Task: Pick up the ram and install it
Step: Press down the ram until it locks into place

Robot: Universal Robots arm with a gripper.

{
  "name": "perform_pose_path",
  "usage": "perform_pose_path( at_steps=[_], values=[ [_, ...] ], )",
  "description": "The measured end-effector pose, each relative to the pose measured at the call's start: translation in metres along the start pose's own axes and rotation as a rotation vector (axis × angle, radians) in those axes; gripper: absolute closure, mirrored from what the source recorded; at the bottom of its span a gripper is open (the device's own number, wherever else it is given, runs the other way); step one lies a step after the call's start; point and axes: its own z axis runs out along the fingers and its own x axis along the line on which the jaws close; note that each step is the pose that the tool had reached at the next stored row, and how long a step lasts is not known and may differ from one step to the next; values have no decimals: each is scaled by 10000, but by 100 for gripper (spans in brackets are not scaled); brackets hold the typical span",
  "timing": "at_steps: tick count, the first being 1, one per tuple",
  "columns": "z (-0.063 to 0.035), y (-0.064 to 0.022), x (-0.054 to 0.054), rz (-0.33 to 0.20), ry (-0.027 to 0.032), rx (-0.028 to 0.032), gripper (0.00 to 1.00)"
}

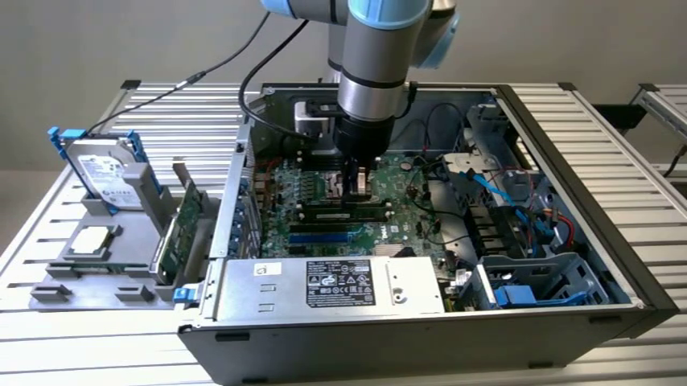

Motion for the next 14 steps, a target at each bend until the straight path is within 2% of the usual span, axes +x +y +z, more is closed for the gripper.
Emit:
perform_pose_path(
  at_steps=[2, 4, 6, 8, 14],
  values=[
    [-18, 1, -3, 2, 19, -12, 89],
    [-36, 3, -3, 0, -38, 11, 89],
    [-63, 5, -4, -1, -55, 19, 89],
    [-106, 9, 0, -1, -37, 12, 89],
    [-236, 20, 7, -1, -35, 11, 89]
  ],
)
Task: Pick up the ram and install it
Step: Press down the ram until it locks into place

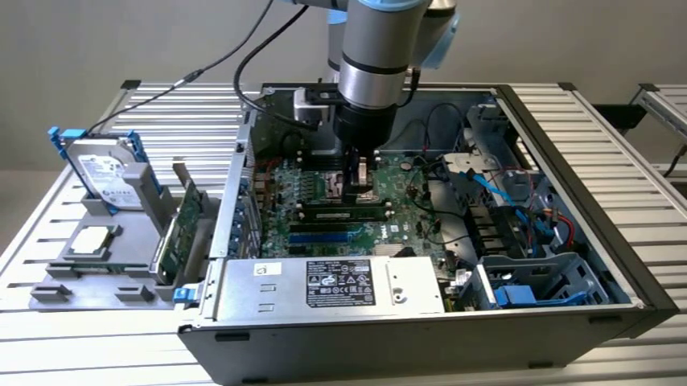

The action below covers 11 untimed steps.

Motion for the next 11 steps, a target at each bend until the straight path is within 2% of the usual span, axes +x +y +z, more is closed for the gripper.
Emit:
perform_pose_path(
  at_steps=[3, 11],
  values=[
    [-27, 3, 1, 0, 0, -1, 89],
    [-27, 2, 1, 0, -1, 1, 89]
  ],
)
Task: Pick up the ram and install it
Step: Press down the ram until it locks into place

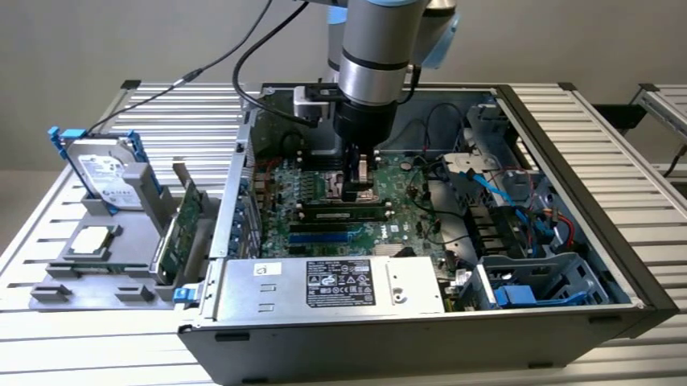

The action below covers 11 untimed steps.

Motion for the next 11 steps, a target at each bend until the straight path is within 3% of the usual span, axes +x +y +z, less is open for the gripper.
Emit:
perform_pose_path(
  at_steps=[11],
  values=[
    [2, 7, 42, 27, -3, -2, 89]
  ],
)
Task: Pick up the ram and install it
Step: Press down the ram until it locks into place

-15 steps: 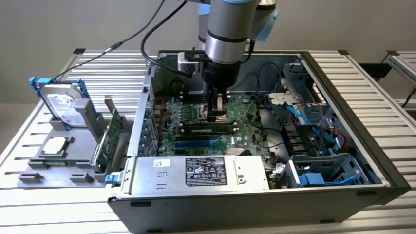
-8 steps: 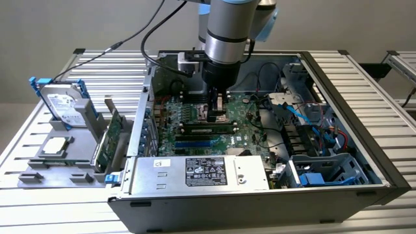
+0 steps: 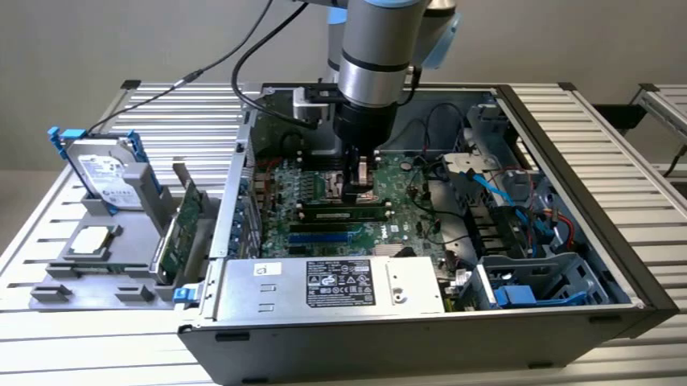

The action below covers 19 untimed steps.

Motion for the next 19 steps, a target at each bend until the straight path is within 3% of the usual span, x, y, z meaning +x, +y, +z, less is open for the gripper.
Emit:
perform_pose_path(
  at_steps=[19],
  values=[
    [1, 0, 4, 2941, -256, -122, 89]
  ],
)
